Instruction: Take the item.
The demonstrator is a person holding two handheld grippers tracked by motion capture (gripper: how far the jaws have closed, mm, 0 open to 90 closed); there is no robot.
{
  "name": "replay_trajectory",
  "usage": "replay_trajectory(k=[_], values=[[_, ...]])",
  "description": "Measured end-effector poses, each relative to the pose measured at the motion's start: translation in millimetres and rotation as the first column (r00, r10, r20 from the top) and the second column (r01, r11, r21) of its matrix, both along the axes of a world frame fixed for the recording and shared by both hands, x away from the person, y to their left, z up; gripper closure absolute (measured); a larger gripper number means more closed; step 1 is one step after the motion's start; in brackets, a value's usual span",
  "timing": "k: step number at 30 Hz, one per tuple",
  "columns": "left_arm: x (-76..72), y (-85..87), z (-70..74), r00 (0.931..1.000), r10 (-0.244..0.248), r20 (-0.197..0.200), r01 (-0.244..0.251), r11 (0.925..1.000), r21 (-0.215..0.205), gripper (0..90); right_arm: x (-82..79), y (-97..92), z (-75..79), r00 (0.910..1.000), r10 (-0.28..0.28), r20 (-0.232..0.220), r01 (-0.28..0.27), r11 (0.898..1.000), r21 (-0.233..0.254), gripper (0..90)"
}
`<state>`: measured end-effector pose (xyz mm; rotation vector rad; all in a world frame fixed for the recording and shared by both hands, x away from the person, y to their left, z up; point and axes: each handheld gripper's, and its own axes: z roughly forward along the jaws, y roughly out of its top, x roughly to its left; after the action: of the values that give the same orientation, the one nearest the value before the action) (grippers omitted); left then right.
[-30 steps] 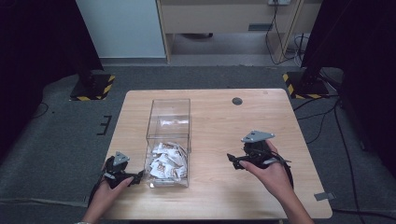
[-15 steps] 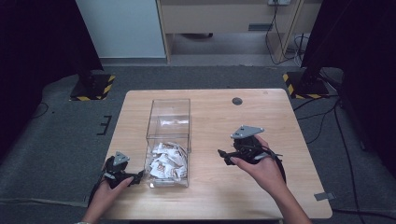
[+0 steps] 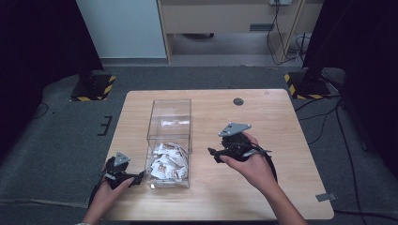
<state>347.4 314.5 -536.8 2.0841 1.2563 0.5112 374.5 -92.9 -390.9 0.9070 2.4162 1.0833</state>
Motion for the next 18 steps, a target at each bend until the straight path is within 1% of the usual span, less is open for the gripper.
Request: replay_trajectory(k=[5,11,13,16,18], values=[[0.1,0.0,0.0,1.0000,0.000,0.000,0.000,1.0000,0.000,0.0,1.1,7.5,3.2,1.0000,0.010,0.002,-0.010,1.000,0.001,30.8],[0.1,0.0,0.0,1.0000,0.000,0.000,0.000,1.0000,0.000,0.0,2.5,19.3,13.3,0.9996,0.026,0.012,-0.026,1.000,0.009,30.9],[0.1,0.0,0.0,1.0000,0.000,0.000,0.000,1.0000,0.000,0.0,3.4,22.5,15.1,0.9994,0.032,0.011,-0.032,0.999,0.013,31.8],[0.1,0.0,0.0,1.0000,0.000,0.000,0.000,1.0000,0.000,0.0,3.8,27.3,16.9,0.9991,0.041,0.011,-0.041,0.999,0.004,34.1],[0.1,0.0,0.0,1.0000,0.000,0.000,0.000,1.0000,0.000,0.0,3.9,29.9,17.5,0.9989,0.045,0.014,-0.046,0.999,0.007,36.2]])
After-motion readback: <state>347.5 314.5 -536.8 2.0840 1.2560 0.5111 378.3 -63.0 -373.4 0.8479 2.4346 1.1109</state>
